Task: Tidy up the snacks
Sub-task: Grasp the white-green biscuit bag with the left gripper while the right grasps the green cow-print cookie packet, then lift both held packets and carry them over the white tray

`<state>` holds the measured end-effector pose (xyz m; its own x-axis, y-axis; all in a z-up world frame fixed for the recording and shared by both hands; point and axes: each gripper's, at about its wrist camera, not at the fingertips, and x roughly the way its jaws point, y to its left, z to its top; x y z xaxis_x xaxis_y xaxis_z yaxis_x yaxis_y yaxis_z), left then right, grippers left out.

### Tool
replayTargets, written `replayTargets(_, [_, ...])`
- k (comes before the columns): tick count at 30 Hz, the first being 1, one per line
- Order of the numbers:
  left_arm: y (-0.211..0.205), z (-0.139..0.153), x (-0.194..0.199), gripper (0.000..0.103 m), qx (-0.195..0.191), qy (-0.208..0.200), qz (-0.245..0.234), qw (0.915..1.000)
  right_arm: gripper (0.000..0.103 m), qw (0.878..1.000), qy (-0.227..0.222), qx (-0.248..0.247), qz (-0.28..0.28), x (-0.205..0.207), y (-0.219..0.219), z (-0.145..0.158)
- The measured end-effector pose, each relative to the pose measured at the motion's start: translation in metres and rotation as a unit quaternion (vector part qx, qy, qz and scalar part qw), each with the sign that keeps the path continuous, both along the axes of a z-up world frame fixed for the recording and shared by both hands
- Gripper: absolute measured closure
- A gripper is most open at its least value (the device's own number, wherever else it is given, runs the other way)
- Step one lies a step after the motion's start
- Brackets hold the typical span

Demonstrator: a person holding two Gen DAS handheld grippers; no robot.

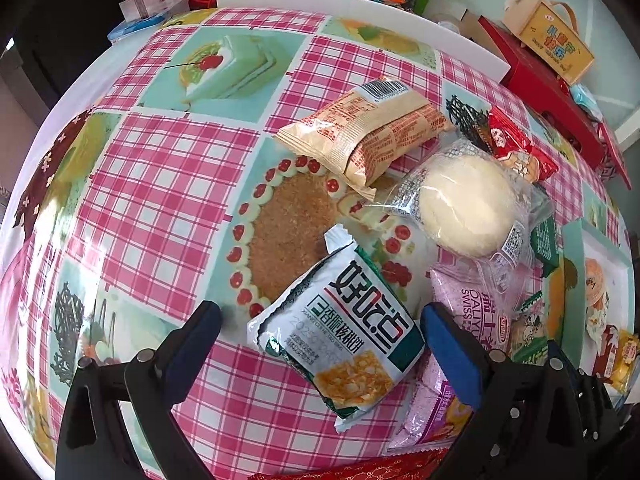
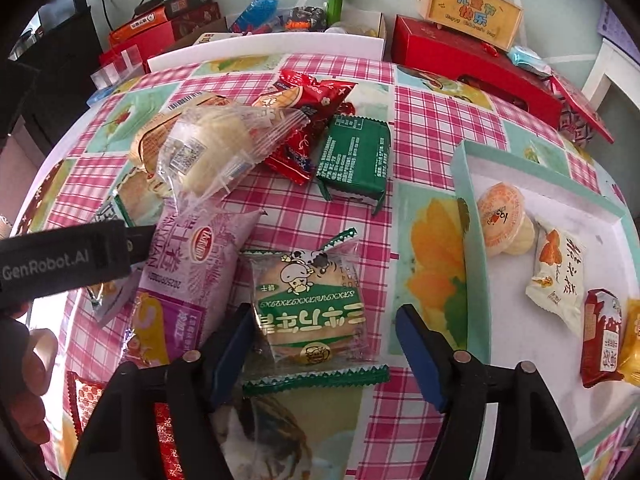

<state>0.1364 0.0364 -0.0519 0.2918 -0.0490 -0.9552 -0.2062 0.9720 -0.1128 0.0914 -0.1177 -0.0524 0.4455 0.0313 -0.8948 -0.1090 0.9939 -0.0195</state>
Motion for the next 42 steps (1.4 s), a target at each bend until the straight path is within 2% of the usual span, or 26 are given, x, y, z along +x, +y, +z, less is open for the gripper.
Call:
replayTargets(1, [-0.001,0.0,-0.001,0.007,0.0,-0.001,-0.002,1.0,0.041,1.0,-0.003,0.0,-0.001,0.0,0.0,0.001])
replayTargets(2, [-0.002,0.001,-0.001,0.009,-0.001,-0.001,-0.004,1.0,0.043,1.0,-0.004,-0.001,-0.003,0.0,0.0,0.001])
replayTargets(4, [-0.005,0.003,-0.002,0.024,-0.002,-0.006,-0.009,0.9999,0.047,1.0,-0.004,0.001,-0.006,0.001,-0.002,0.001])
replayTargets(8, [-0.01,0.004,-0.002,0.027,0.002,-0.008,-0.015,0.9998,0.049,1.0,-0.005,0.002,-0.011,0.001,-0.004,0.002])
replayTargets(16, [-0.005,0.01,-0.003,0.039,-0.02,-0.016,-0.01,0.9996,0.05,1.0,-0.004,0.006,-0.021,0.001,-0.008,0.004])
replayTargets(27, [0.006,0.026,-0.015,0.044,-0.043,-0.032,-0.006,0.9986,0.05,0.999,-0.02,0.024,-0.031,-0.002,-0.012,0.017])
replayTargets(34, [0.012,0.047,-0.023,0.044,-0.047,-0.066,-0.002,0.9968,0.05,0.997,-0.051,0.04,-0.038,-0.012,-0.018,0.039])
replayTargets(42, [0.001,0.075,-0.027,0.044,-0.05,-0.103,-0.016,0.9933,0.05,0.995,-0.063,0.048,-0.055,-0.013,-0.03,0.051])
